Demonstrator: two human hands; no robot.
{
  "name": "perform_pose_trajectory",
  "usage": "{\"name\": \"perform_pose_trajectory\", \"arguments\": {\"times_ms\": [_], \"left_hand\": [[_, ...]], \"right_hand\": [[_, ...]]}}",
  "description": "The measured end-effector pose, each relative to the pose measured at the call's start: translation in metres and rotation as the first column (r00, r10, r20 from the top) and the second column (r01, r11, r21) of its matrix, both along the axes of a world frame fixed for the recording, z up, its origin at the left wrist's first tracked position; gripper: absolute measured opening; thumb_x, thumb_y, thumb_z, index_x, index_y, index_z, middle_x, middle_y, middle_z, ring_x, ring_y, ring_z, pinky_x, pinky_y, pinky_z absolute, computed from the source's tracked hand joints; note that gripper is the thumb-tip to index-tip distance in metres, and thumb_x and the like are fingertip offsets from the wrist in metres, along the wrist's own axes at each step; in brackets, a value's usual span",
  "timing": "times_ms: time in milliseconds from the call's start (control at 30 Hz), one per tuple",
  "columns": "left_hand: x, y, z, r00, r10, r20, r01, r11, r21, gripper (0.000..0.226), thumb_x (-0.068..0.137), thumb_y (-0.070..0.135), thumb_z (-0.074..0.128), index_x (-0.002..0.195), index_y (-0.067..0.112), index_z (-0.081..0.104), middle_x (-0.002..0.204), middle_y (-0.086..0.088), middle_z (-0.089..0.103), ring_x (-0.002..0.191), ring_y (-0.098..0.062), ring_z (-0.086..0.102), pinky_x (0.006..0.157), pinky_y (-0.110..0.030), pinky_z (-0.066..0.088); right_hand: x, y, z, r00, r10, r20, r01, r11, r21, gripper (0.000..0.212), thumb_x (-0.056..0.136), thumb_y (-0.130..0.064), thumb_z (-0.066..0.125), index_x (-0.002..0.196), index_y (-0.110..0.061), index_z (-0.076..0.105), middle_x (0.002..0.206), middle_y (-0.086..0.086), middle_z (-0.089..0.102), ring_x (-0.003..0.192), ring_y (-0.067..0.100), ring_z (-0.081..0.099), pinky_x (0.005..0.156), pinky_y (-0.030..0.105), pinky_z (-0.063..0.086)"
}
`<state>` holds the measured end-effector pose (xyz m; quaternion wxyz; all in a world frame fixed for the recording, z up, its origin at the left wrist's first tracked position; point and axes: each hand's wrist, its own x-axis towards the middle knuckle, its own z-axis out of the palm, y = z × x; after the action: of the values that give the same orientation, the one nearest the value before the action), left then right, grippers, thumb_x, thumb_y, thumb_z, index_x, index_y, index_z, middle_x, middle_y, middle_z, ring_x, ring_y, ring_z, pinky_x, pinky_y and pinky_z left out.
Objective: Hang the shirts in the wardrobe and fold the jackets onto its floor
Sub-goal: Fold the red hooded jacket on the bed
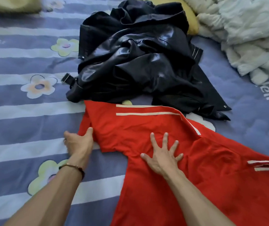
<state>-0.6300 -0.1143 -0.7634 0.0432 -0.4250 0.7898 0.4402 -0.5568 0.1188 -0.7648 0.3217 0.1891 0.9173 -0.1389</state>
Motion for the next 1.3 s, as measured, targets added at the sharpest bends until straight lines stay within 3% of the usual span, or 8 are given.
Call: {"name": "perform_pose_trajectory", "arguments": {"times_ms": [233, 367, 500, 600, 733, 900, 1133, 1300], "left_hand": [[-0.015, 0.017, 0.004, 0.913, -0.342, -0.222, 0.371, 0.922, 0.106, 0.009, 0.079, 0.012, 0.068, 0.079, 0.006, 0.062, 0.066, -0.003, 0.062, 0.062, -0.019, 0.056, 0.055, -0.03, 0.043], [0.01, 0.08, 0.043, 0.635, -0.659, -0.403, 0.747, 0.657, 0.102, 0.008, 0.064, 0.023, 0.056, 0.064, 0.015, 0.055, 0.05, 0.009, 0.052, 0.048, -0.015, 0.048, 0.05, -0.028, 0.04], [0.06, 0.152, 0.077, 0.05, -0.931, -0.362, 0.999, 0.039, 0.036, 0.008, 0.07, 0.024, 0.061, 0.067, 0.029, 0.056, 0.068, 0.003, 0.06, 0.064, -0.019, 0.058, 0.057, -0.025, 0.04], [0.093, 0.19, 0.081, -0.129, -0.963, -0.235, 0.981, -0.158, 0.109, 0.05, 0.069, 0.07, 0.059, 0.098, 0.031, 0.071, 0.076, 0.011, 0.06, 0.072, -0.007, 0.056, 0.068, -0.028, 0.046], [0.108, 0.182, 0.049, 0.071, -0.991, -0.116, 0.935, 0.107, -0.339, 0.047, 0.079, 0.048, 0.043, 0.113, 0.028, 0.069, 0.105, 0.005, 0.065, 0.102, -0.02, 0.059, 0.085, -0.036, 0.045], [0.11, 0.137, 0.014, -0.174, -0.96, 0.218, 0.947, -0.224, -0.232, 0.082, 0.071, 0.026, 0.051, 0.151, 0.029, 0.034, 0.152, 0.002, 0.039, 0.145, -0.022, 0.028, 0.118, -0.044, 0.022], [0.11, 0.139, 0.02, -0.145, -0.989, 0.036, 0.981, -0.148, -0.128, 0.095, 0.057, 0.061, 0.063, 0.144, 0.031, 0.039, 0.13, 0.004, 0.057, 0.121, -0.018, 0.053, 0.099, -0.037, 0.041], [0.111, 0.149, 0.023, -0.316, -0.929, 0.194, 0.889, -0.361, -0.282, 0.104, 0.067, 0.056, 0.076, 0.154, 0.034, 0.023, 0.16, 0.0, 0.019, 0.15, -0.021, 0.006, 0.12, -0.043, 0.01]], "right_hand": [[-0.008, 0.006, 0.012, 0.996, -0.06, 0.064, 0.067, 0.99, -0.122, 0.086, 0.088, -0.059, 0.058, 0.15, -0.053, 0.0, 0.159, -0.002, -0.03, 0.144, 0.043, -0.025, 0.111, 0.07, 0.002], [0.002, 0.043, 0.035, 0.939, -0.343, -0.033, 0.288, 0.834, -0.47, 0.041, 0.1, -0.027, 0.05, 0.141, -0.03, 0.051, 0.163, 0.004, 0.019, 0.15, 0.026, 0.016, 0.121, 0.042, 0.016], [0.049, 0.081, 0.07, 0.377, -0.897, 0.229, 0.61, 0.054, -0.791, 0.036, 0.104, -0.038, 0.037, 0.108, -0.015, 0.065, 0.104, 0.011, 0.068, 0.087, 0.021, 0.063, 0.079, 0.036, 0.051], [0.1, 0.119, 0.079, 0.004, -0.969, 0.246, 0.573, -0.2, -0.795, 0.051, 0.103, -0.051, 0.029, 0.12, -0.012, 0.056, 0.106, 0.016, 0.065, 0.092, 0.029, 0.063, 0.077, 0.04, 0.05], [0.139, 0.124, 0.068, -0.024, -1.0, 0.007, 0.779, -0.023, -0.626, 0.044, 0.096, -0.045, 0.054, 0.122, -0.01, 0.057, 0.098, 0.011, 0.066, 0.086, 0.027, 0.065, 0.07, 0.037, 0.052], [0.129, 0.073, 0.042, 0.529, -0.845, -0.081, 0.791, 0.526, -0.312, 0.076, 0.076, -0.051, 0.073, 0.134, -0.008, 0.049, 0.127, 0.011, 0.061, 0.121, 0.029, 0.057, 0.099, 0.033, 0.044], [0.127, 0.084, 0.036, 0.376, -0.923, -0.078, 0.754, 0.353, -0.554, 0.015, 0.083, -0.019, 0.07, 0.086, -0.005, 0.072, 0.085, 0.008, 0.072, 0.078, 0.024, 0.066, 0.073, 0.04, 0.053], [0.163, 0.157, 0.062, 0.458, -0.889, -0.026, 0.793, 0.422, -0.439, 0.026, 0.082, -0.012, 0.076, 0.107, -0.015, 0.069, 0.102, 0.001, 0.063, 0.097, 0.022, 0.062, 0.08, 0.024, 0.047]]}}
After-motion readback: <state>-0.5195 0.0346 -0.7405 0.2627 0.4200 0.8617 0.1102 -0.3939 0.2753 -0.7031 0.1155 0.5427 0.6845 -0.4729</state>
